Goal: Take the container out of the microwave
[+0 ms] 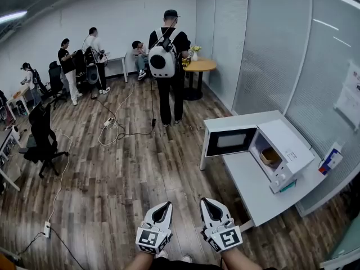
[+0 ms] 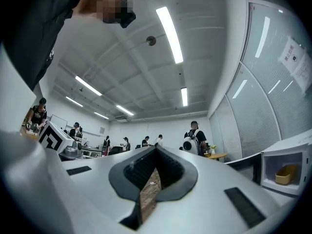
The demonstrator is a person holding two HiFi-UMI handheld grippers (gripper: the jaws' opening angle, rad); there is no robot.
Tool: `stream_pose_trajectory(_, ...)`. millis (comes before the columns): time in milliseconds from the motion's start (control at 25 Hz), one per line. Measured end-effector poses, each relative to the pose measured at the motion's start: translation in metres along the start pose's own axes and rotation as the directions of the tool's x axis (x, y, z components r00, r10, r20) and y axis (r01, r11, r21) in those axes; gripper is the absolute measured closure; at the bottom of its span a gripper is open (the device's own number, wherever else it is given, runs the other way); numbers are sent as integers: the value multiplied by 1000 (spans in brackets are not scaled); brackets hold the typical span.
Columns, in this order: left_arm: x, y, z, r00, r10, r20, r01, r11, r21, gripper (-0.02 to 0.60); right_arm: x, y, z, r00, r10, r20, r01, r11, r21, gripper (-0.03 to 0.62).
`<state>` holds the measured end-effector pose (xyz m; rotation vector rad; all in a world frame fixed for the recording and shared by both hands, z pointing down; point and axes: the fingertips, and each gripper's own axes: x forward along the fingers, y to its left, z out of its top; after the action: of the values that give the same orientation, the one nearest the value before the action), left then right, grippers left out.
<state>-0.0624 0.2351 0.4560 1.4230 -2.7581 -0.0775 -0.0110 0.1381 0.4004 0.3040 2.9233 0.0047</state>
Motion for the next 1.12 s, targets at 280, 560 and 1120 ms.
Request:
stream_pose_trajectory(280, 49, 9, -8, 997, -70, -10, 70, 998, 4, 577, 26, -27, -28, 998, -37, -44, 38, 999, 23, 595)
stream_pose_trajectory(560, 108, 45, 2, 988, -153, 7, 153, 988, 13, 577, 78, -59, -25, 994, -105, -28, 104, 994, -38, 595)
stream_pose_trajectory(1120, 182, 84, -5, 937, -349, -17, 349, 937, -2, 577, 144, -91, -41, 970, -241, -39, 237, 967, -92, 595)
